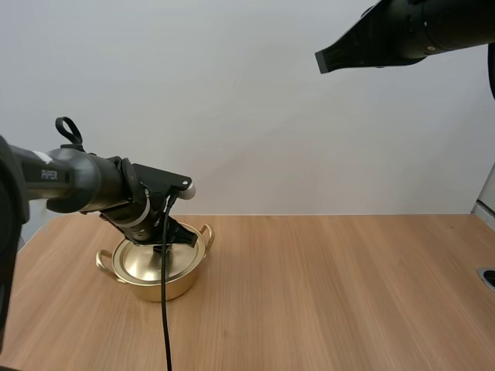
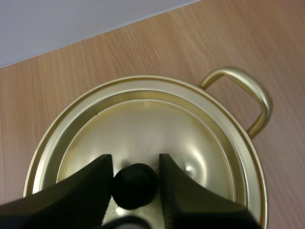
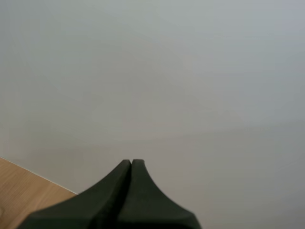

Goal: Open the pot, put the car inside, and close it

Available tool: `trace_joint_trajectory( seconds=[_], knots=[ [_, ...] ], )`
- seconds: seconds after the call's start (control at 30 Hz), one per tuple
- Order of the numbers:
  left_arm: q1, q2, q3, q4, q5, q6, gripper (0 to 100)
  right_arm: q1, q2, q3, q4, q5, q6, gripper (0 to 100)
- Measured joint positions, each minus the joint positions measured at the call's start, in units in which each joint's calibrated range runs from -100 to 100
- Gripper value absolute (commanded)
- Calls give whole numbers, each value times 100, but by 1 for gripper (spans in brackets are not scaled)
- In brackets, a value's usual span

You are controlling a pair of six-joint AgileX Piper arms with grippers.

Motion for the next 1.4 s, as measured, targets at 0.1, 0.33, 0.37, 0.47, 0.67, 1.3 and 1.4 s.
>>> trace_joint_trajectory(
  seconds=[0.1,0.33,0.37,0.47,0.67,1.3,1.4],
  knots=[
    [0,0,-126,0,-137,0,100,0,0,0,0,36,0,0],
    [0,-623,-443,-73,-1035,-58,100,0,0,0,0,295,80,0],
    [0,-852,-443,-156,-1389,-58,100,0,0,0,0,360,170,0],
    [0,-1418,-443,-488,-1902,-67,100,0,0,0,23,437,417,0],
    [0,-2576,-38,-1368,-1864,-67,100,0,-138,0,286,421,475,0],
    [-7,-6211,2878,-1368,-1315,-257,87,0,-1128,138,-300,930,637,0],
    [-7,-6767,2893,-1265,-1274,-273,72,0,-1475,562,-146,1279,779,0]
  ],
)
